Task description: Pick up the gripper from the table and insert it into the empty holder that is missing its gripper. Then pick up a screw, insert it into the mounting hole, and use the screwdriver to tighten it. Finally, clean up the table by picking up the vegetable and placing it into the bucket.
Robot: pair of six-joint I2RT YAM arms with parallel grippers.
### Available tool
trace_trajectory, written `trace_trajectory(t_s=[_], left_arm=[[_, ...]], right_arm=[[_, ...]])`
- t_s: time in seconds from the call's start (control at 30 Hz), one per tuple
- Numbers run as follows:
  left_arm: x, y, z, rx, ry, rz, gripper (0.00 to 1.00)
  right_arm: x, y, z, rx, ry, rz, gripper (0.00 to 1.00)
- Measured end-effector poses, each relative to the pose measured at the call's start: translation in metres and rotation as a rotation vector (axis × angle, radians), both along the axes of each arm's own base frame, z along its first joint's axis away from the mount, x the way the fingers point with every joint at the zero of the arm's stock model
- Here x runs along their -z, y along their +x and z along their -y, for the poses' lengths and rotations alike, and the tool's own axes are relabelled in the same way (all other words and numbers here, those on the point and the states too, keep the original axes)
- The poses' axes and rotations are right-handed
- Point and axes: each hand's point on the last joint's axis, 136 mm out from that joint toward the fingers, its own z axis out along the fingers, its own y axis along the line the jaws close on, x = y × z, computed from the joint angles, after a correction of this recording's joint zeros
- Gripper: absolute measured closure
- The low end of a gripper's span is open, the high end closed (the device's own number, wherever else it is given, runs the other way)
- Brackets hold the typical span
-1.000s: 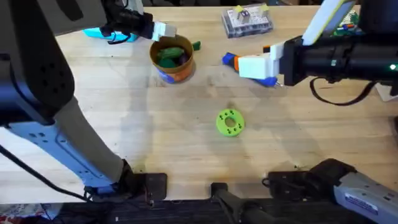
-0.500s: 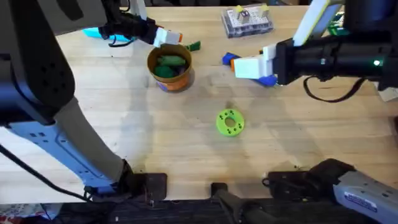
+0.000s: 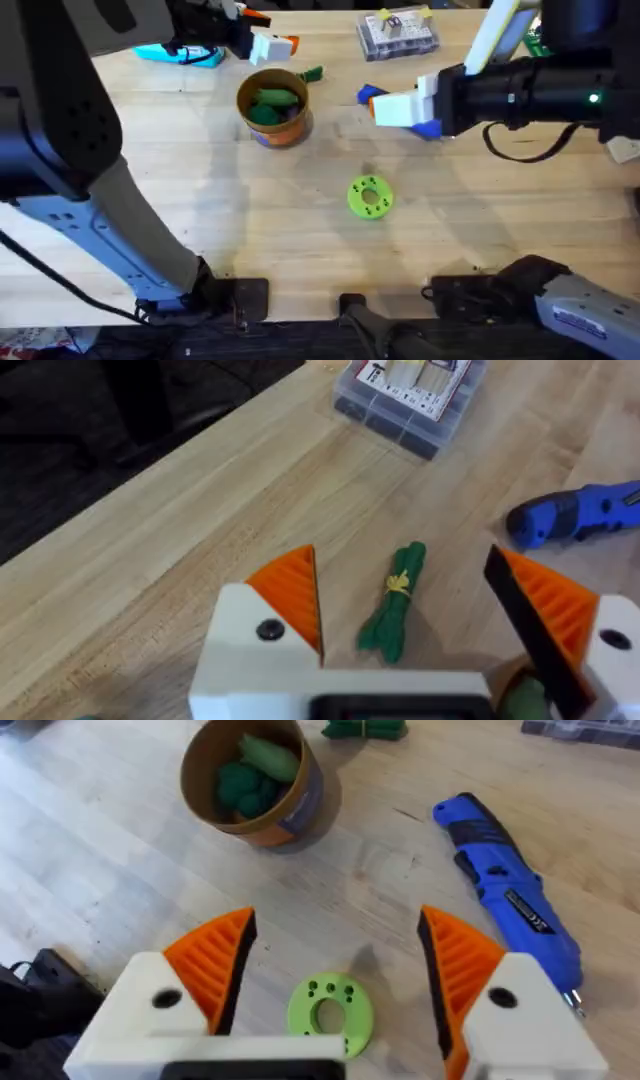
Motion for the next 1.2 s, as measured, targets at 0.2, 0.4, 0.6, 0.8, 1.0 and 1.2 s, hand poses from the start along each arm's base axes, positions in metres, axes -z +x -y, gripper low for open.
trace_trajectory(t_s=[0.2,0.4,0.6,0.8,1.0,1.2], left_arm=[[0.011,0.002,0.011,0.002,0.069,0.01,0.014],[0.044,0.002,0.007,-0.024,0.037,-0.094,0.014],[0.051,0.005,0.002,-0.084,-0.019,-0.182,0.014],[0.059,-0.005,0.0,-0.139,-0.066,-0.332,0.014],[0.074,-0.026,-0.004,-0.207,-0.068,-0.564,0.015],[0.059,-0.01,-0.019,-0.276,0.051,-0.613,0.014]], right_arm=[[0.0,0.0,0.0,0.0,0.0,0.0,0.043],[0.0,0.0,0.0,0.0,0.0,0.0,0.043],[0.0,0.0,0.0,0.0,0.0,0.0,0.043],[0.0,0.0,0.0,0.0,0.0,0.0,0.043],[-0.001,0.0,0.0,0.0,0.0,0.004,0.043],[-0.001,0.002,0.0,0.003,-0.001,0.009,0.043]])
